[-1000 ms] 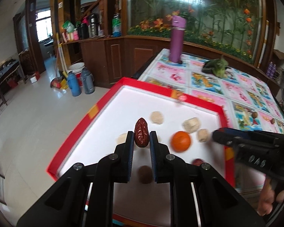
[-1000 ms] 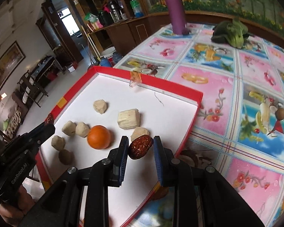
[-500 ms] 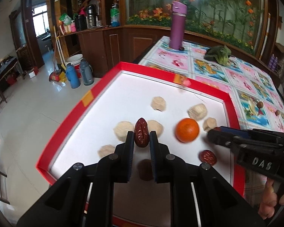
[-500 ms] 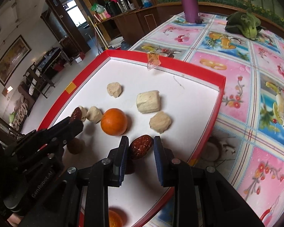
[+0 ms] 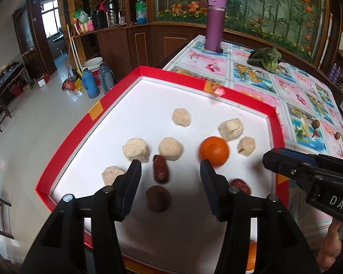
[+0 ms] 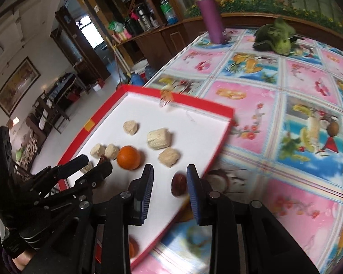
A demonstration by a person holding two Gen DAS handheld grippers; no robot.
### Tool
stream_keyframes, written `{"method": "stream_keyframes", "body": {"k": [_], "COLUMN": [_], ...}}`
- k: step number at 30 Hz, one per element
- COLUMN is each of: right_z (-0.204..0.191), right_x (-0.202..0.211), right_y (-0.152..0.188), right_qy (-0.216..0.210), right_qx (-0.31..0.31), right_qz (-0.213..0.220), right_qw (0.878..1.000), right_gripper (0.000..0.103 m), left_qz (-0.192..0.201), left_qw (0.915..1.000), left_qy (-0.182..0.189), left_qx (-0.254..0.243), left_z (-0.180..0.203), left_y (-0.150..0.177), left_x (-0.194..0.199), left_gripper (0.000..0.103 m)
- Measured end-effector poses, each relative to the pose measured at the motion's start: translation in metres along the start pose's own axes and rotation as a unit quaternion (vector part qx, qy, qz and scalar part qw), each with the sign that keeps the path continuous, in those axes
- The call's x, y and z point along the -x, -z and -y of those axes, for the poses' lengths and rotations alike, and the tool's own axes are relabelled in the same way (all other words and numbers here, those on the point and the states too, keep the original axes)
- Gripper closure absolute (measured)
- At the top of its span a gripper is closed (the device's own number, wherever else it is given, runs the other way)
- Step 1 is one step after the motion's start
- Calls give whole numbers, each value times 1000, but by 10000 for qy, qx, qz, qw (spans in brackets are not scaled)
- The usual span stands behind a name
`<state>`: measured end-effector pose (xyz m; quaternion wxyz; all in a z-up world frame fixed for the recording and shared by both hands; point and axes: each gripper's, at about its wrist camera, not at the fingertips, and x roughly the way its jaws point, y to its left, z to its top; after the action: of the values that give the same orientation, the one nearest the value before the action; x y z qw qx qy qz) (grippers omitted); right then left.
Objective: Organize fruits
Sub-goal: 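Move both open tools back over the brown round fruits on the tablecloth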
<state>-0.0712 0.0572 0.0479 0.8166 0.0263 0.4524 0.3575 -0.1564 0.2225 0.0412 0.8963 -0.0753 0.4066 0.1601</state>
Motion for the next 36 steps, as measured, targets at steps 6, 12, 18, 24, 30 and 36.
{"method": "stream_keyframes", "body": {"k": [6,12,18,24,30,36], "right_z": [34,112,204,263,277,281], "right_x": [26,70,120,142,126,110], "right_y": [1,4,6,6,-2,-6], "right_qy": [123,681,1411,1511,1461,1844], "right_qx": [-274,-694,-1302,-1807,-1992,-1873], "right_qz": [241,566,886,971,845,772], "right_qw": [9993,9937,9774,9670,9653,9617], "right_gripper": [74,73,73,73,73,73], "left_qz": [45,67,185,267,227,36], "left_qw": [9997,9972,9909,9844,9766,9704], "left_qy": [156,533,745,970,1172,1378], "left_qx": [-154,-511,-1110,-1446,-1788,-1984], "left_z": [26,72,137,191,234,250], "left_y": [-8,-19,-37,-57,-62,-55], "left_x": [11,23,21,-2,-23,-37], "left_gripper": [45,41,38,38,38,38]}}
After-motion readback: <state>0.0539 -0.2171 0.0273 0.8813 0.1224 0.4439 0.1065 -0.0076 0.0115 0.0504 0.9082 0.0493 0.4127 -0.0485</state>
